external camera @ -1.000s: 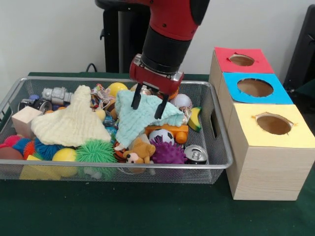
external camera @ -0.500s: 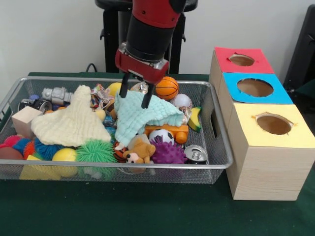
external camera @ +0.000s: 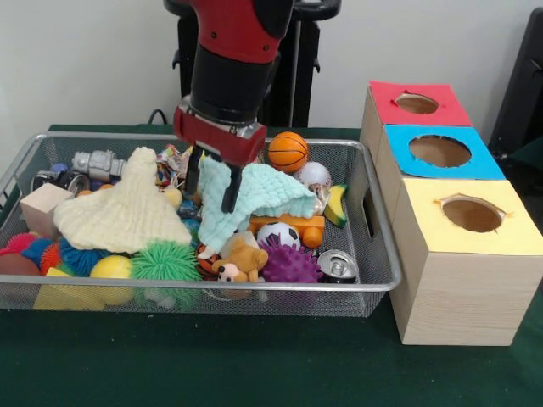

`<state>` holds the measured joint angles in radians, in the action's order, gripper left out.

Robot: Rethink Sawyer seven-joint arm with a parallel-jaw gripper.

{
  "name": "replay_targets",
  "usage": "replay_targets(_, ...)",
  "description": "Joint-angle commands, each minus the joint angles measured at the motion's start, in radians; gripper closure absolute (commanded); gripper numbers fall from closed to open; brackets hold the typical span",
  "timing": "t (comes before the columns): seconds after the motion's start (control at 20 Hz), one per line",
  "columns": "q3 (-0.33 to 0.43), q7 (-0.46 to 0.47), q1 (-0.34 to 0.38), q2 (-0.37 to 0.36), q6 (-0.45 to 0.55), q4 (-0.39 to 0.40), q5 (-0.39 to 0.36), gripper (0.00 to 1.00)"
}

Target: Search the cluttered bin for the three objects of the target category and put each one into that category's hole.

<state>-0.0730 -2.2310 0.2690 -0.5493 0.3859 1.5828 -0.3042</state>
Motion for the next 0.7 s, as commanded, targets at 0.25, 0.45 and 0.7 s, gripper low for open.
replay_targets(0.25,-0.031,-0.253,-0.071,0.258,-0.285,-0.019,0.137,0.0)
replay_targets(0.45,-0.066,-0.258,-0.127,0.294,-0.277,-0.014,0.231,0.0)
replay_targets(0.7,-0.083,-0.269,-0.182,0.273,-0.187,-0.008,0.352,0.0)
